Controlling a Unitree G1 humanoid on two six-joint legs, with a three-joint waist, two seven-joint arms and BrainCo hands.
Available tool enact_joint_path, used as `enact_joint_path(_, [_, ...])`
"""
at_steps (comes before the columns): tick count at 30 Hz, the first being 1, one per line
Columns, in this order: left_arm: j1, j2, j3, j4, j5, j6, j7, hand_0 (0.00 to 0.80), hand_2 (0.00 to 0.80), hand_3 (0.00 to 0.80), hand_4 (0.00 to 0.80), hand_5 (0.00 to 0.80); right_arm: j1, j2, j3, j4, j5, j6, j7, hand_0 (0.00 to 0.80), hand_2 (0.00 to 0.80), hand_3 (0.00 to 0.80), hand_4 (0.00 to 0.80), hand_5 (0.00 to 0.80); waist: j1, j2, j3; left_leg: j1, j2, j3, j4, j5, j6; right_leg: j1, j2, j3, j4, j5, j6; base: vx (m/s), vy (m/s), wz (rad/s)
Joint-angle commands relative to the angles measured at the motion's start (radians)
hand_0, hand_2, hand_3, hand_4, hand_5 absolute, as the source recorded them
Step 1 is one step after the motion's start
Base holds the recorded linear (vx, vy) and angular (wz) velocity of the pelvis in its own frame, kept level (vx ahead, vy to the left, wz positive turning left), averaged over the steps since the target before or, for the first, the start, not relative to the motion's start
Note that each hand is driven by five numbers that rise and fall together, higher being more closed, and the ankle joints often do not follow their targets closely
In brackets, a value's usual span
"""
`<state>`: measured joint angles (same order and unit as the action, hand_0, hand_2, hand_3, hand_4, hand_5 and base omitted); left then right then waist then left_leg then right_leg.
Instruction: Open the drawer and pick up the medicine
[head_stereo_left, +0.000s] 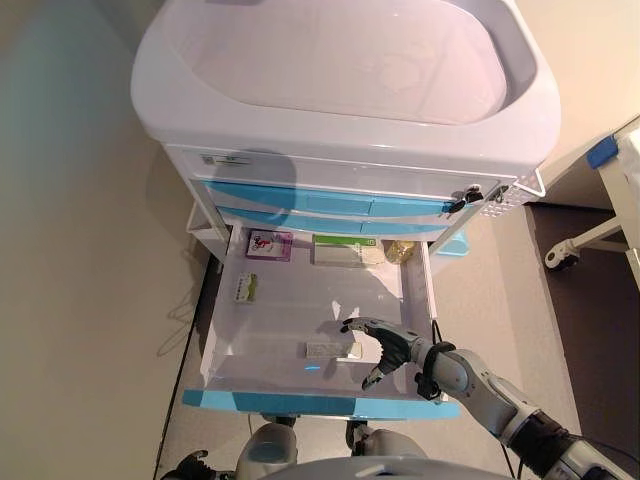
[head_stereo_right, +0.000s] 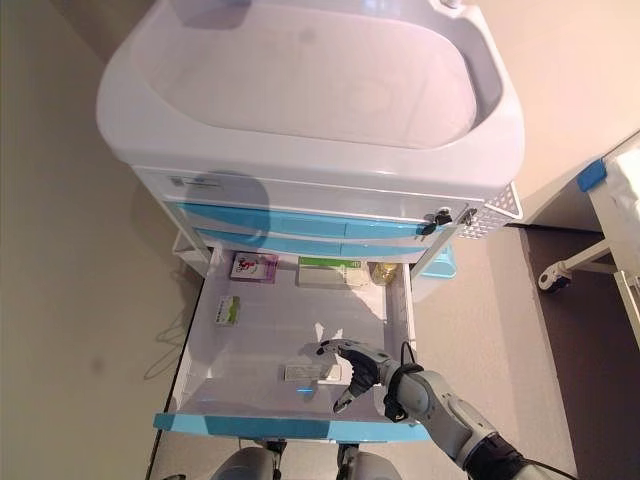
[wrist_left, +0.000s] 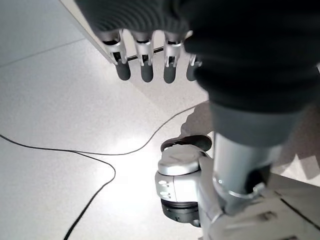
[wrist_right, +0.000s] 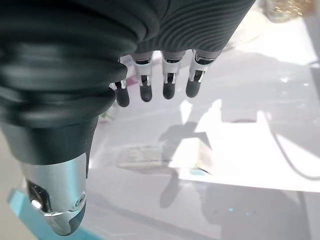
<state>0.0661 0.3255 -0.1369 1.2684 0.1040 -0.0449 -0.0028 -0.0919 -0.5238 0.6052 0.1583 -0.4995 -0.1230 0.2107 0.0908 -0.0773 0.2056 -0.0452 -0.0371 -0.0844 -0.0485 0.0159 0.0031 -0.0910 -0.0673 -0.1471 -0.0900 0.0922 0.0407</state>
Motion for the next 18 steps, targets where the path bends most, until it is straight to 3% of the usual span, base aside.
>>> enact_joint_path(1, [-0.018, -0.032, -0.019, 0.031, -0.003, 0.004, 0.022, 0.000, 0.000, 0.000, 0.000, 0.000, -0.057, 0.009, 0.061, -0.034, -0.056, -0.012, -0.063, 0.000, 0.000, 0.000, 0.000, 0.000, -0.007, 0.019, -0.007, -0.086, -0.024, -0.029, -0.036, 0.085, 0.019, -0.038, 0.008, -0.012, 0.065, 0.003, 0.036, 0.000, 0.000, 0.00])
enact_joint_path(18, [-0.036, -0.062, -0.080, 0.018, -0.042, -0.008, 0.064, 0.000, 0.000, 0.000, 0.000, 0.000, -0.153, 0.084, 0.162, 0.176, -0.166, 0.004, -0.179, 0.000, 0.000, 0.000, 0.000, 0.000, -0.006, 0.051, 0.018, -0.126, -0.046, -0.038, -0.039, 0.096, 0.025, -0.076, -0.015, -0.020, 0.067, 0.025, 0.046, -0.012, 0.021, 0.04])
